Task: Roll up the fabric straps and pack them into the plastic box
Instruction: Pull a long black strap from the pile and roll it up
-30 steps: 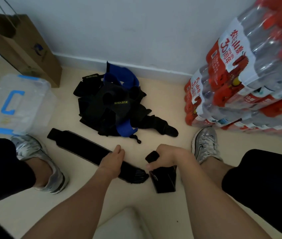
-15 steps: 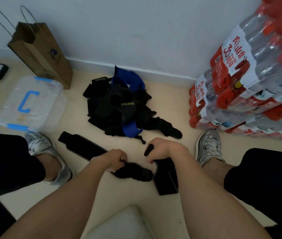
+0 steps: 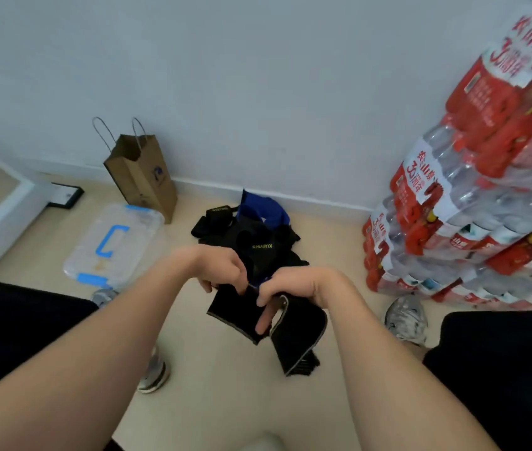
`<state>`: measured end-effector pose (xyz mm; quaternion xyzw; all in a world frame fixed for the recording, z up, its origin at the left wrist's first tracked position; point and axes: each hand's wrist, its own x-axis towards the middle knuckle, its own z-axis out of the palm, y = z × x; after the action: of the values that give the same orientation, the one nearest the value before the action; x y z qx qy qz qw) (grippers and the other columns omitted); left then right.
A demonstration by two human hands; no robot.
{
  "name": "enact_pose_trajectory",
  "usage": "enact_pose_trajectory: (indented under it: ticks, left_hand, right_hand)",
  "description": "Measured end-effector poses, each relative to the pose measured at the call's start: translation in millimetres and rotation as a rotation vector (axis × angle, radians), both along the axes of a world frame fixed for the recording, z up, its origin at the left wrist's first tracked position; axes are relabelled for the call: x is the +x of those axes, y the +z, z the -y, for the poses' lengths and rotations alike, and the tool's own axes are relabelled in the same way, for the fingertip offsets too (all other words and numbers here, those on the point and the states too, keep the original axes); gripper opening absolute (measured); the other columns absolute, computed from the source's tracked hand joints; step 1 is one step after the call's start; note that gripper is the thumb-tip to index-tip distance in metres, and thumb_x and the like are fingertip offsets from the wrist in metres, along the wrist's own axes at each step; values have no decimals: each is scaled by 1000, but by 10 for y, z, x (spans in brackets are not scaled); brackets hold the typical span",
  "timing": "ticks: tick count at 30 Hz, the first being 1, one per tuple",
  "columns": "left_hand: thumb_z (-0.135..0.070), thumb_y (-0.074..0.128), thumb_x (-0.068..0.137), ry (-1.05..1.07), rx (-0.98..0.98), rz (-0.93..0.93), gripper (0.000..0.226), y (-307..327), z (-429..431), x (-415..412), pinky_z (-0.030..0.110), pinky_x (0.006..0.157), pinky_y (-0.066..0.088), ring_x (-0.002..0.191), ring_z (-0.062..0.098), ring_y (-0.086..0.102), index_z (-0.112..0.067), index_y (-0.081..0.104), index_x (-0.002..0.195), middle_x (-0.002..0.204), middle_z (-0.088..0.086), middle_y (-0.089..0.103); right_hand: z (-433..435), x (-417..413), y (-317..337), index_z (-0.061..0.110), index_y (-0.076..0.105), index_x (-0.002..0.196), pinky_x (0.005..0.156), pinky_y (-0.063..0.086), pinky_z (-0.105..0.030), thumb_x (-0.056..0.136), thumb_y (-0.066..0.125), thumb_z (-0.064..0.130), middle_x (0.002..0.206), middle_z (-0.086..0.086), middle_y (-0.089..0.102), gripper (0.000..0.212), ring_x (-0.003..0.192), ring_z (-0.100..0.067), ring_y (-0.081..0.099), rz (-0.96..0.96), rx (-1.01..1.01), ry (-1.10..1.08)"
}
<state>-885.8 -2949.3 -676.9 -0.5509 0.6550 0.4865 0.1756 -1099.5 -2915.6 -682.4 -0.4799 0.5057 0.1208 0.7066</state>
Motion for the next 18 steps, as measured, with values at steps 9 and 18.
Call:
enact_pose_trajectory:
  ticks: [9, 18]
  left_hand:
    - [-52, 61, 104, 483, -278, -256, 44, 1344, 333, 157, 36, 52, 62, 72, 26, 81, -12, 58, 121, 115, 14, 68]
    - [-87, 36, 90, 616, -350, -350, 91, 2275, 972, 25, 47, 88, 57, 81, 27, 83, -7, 78, 104, 92, 8, 84]
  right_hand:
    - [475, 101, 1558, 0, 83, 108, 69, 57, -33, 88, 69, 30, 121, -19, 80, 39, 81, -29, 67, 207, -379, -352]
    - [1171, 74, 2494, 13, 86, 76, 94, 59, -40, 96, 61, 35, 120, -12, 81, 38, 92, -31, 75, 350, -442, -571]
